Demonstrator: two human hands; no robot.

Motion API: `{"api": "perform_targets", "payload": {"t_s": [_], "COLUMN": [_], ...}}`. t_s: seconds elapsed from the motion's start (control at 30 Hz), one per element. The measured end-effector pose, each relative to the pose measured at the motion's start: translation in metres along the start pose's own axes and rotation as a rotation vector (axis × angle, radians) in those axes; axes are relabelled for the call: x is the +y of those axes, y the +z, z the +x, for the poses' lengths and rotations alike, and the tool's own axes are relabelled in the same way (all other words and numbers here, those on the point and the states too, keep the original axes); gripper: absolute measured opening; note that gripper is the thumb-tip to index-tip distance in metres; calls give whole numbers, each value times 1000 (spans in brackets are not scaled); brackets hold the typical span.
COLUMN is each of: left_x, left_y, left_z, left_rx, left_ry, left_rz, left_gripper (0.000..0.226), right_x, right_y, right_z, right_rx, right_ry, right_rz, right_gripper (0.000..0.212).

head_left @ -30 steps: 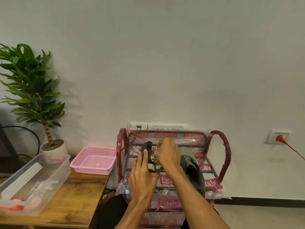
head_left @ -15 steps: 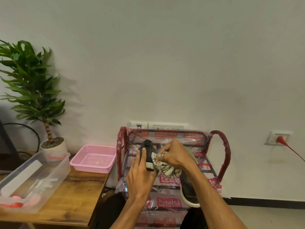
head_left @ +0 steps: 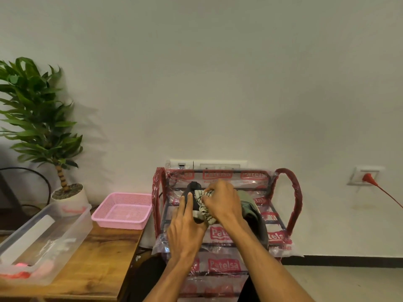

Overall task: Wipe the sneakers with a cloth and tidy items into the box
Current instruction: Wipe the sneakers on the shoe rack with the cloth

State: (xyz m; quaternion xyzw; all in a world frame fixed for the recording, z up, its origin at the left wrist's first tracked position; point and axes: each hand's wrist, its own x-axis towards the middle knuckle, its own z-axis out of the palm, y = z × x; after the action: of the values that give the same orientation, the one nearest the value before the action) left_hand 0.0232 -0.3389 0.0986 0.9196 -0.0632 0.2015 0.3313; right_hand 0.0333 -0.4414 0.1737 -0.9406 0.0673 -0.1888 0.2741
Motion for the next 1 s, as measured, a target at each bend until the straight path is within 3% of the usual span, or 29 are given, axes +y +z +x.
{"api": "perform_targets", "payload": {"t_s": [0.1,0.3,0.73,1.0], "left_x": [0,-3,-10,-10], "left_y": [2,5,13,14], "left_z": [-1,1,-5,-4], "left_rx": [8,19,25,28], "left_ry": [1,-1,50,32], "left_rz": [-11,-3,10,17], "left_gripper": [98,95,98,100], "right_x": [-5,-3,-4,-8], "right_y": [3,-3,16,8], "right_z": [0,4,12,17], "right_rx": [58,-119,139,-37], "right_ry": [-42,57,0,127], "right_rz": [-53,49,-81,35], "right_gripper": [10,5,13,8]}}
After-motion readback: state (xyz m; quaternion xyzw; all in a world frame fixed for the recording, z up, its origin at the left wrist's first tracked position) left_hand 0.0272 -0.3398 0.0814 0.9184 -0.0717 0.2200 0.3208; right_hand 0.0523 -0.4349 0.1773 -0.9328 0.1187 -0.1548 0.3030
